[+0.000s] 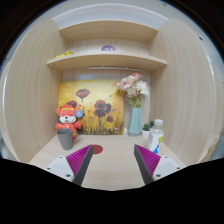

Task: Pour water

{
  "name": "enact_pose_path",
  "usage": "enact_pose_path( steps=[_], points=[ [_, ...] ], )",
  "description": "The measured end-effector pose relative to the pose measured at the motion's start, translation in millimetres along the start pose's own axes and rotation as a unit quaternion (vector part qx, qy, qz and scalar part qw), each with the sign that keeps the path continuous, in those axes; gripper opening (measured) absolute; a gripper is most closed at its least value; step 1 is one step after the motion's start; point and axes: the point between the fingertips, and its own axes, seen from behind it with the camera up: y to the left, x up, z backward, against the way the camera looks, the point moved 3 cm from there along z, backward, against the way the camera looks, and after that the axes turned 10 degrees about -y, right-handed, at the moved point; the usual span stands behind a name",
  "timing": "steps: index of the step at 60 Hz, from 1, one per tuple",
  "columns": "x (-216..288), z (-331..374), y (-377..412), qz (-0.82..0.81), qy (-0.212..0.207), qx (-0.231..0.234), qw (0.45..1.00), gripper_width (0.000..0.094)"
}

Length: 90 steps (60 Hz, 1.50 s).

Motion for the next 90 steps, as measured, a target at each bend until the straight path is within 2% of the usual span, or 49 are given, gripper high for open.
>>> enact_pose_path(
  steps=[6, 7, 8, 21, 30, 55, 59, 64, 71, 84, 90],
  points=[
    [-25, -9, -25, 0.017, 0.004, -0.006, 1.0, 0.0858],
    [-14, -11, -22, 0.02, 0.003, -0.005, 1.0, 0.0858],
    [-31, -13, -39, 0.023, 0.004, -0.007, 1.0, 0.0858],
    [-71, -39, -126, 0.035, 0.019, -0.059, 0.997, 0.0855],
    [-78, -68, -167, 0.028, 0.021, -0.078, 0.996, 0.0858],
    [-76, -174, -214, 0.036, -0.002, -0.08, 0.996, 0.0853],
    [-78, -187, -215, 0.028, -0.004, -0.078, 0.997, 0.0828],
    [-79, -199, -216, 0.012, -0.002, -0.072, 0.997, 0.0752],
    [-85, -208, -213, -0.008, 0.0, -0.056, 0.998, 0.0552],
    [-82, -207, -210, 0.032, -0.006, -0.06, 0.998, 0.0388],
    [-80, -207, -207, 0.068, -0.005, -0.065, 0.996, 0.0385]
  ],
)
